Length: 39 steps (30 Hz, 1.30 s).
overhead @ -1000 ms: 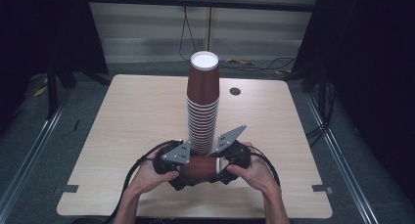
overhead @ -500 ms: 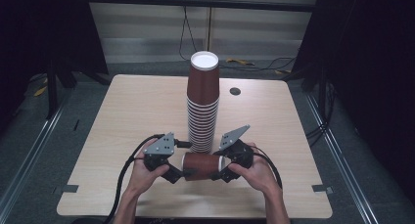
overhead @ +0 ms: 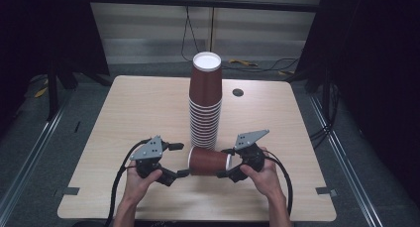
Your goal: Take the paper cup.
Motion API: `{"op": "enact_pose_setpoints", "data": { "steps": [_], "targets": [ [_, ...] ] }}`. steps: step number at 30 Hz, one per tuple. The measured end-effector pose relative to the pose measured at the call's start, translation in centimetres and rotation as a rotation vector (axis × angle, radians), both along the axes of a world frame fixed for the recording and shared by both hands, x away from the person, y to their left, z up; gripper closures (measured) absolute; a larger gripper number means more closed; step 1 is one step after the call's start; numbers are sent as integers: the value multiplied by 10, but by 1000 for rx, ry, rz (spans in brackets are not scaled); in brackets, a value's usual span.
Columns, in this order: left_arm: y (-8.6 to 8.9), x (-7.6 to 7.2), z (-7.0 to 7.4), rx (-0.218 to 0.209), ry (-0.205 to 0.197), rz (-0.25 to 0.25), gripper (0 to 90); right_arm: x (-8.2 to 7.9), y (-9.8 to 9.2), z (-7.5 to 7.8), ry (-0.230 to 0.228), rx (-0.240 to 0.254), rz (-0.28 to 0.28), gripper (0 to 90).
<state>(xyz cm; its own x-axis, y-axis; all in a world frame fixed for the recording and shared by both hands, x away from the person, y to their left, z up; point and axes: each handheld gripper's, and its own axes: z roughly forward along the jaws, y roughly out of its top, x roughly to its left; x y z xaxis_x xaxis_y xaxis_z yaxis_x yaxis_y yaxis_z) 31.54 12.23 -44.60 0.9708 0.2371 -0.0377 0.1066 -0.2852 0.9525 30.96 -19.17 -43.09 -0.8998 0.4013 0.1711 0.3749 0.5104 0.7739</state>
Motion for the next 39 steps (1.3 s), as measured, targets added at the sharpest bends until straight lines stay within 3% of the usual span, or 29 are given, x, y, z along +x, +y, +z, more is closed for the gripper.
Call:
{"op": "enact_pose_setpoints", "data": {
  "steps": [12,17,25,27,39],
  "targets": [
    [3,-5,-7,-42,11,14,155,-3,-1,-6,-28,75,-9,229],
    [5,-4,-6,-63,10,19,155,-6,-7,-14,-32,152,-6,229],
    [-2,-6,-7,-64,8,8,155,-9,-10,-17,-62,212,3,230],
    [-3,-6,-8,-64,11,2,155,-10,-11,-19,-63,248,15,230],
    [-8,-5,-12,-69,27,-28,154,-11,-9,-22,-69,321,50,231]
  ]
}}
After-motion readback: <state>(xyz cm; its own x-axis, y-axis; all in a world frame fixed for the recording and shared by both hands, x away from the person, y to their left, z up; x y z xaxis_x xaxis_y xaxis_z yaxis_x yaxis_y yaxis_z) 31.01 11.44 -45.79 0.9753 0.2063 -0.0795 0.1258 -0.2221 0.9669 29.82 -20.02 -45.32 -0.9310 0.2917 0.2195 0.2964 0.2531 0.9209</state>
